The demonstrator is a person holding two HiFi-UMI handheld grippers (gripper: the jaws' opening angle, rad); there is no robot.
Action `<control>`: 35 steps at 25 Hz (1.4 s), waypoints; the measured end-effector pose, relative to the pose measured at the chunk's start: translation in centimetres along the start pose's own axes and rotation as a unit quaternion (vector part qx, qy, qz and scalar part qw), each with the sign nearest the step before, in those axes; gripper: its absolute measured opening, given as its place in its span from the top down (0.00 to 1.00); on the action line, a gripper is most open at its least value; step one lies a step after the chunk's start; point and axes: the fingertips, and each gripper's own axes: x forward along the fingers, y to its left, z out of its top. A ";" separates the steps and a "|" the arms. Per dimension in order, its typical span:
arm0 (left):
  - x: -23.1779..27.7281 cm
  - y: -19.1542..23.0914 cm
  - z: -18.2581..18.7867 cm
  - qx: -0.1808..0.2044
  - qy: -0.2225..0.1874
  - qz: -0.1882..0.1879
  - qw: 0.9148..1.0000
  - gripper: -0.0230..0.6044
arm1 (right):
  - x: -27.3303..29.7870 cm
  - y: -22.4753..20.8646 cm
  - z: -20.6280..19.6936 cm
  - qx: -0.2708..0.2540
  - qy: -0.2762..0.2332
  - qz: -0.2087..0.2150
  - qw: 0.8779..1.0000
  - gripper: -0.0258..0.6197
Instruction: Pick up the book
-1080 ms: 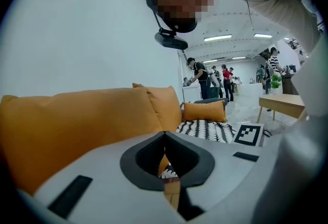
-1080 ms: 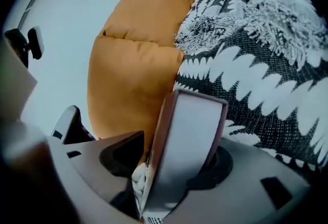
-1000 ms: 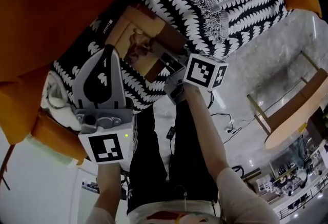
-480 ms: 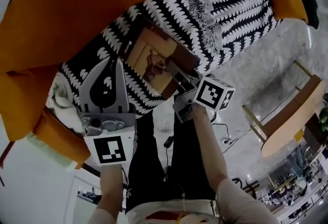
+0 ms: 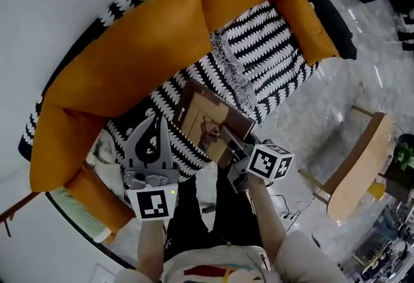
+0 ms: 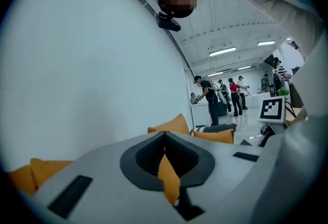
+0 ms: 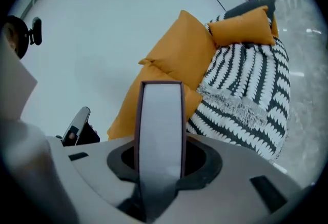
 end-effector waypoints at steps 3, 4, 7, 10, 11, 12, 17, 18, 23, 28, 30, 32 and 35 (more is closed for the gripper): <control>-1.5 1.1 5.4 -0.001 -0.025 0.007 1.000 0.95 | -2.9 5.2 3.2 -0.035 -0.037 0.005 0.999 0.73; -2.1 1.3 7.3 -0.001 -0.033 0.008 0.999 0.95 | -4.0 7.0 4.1 -0.049 -0.049 0.006 0.998 0.73; -3.4 1.3 12.4 -0.007 -0.051 0.005 0.999 0.95 | -8.0 12.9 6.8 -0.105 -0.090 0.002 0.990 0.73; -3.7 1.3 16.5 -0.004 -0.070 -0.006 0.997 0.95 | -11.0 18.8 9.5 -0.180 -0.144 0.005 0.973 0.73; -4.0 1.4 17.7 0.000 -0.076 -0.009 0.997 0.95 | -12.1 20.7 9.9 -0.204 -0.159 0.007 0.966 0.73; -4.4 1.4 19.0 0.002 -0.082 -0.011 0.997 0.95 | -13.2 22.5 10.1 -0.228 -0.173 0.008 0.958 0.73; -7.0 1.3 23.9 0.002 -0.113 -0.011 0.994 0.95 | -18.7 29.1 10.2 -0.341 -0.237 0.000 0.910 0.73; -7.5 1.4 24.4 0.002 -0.117 -0.011 0.993 0.95 | -19.1 30.1 10.1 -0.358 -0.247 0.000 0.901 0.73; -10.1 3.3 25.9 -0.016 -0.158 0.014 0.987 0.95 | -19.4 34.4 7.9 -0.400 -0.259 0.037 0.878 0.73; -11.6 3.3 26.0 -0.033 -0.165 0.019 0.986 0.95 | -20.2 35.9 6.6 -0.411 -0.255 0.060 0.873 0.73; -12.0 3.5 26.2 -0.037 -0.168 0.024 0.985 0.95 | -20.4 35.9 6.5 -0.411 -0.254 0.062 0.874 0.73; -12.2 3.9 26.3 -0.041 -0.170 0.029 0.984 0.95 | -20.4 35.8 6.4 -0.411 -0.253 0.058 0.874 0.73; -12.5 4.3 26.4 -0.038 -0.172 0.032 0.984 0.95 | -20.3 35.8 6.2 -0.416 -0.252 0.048 0.872 0.73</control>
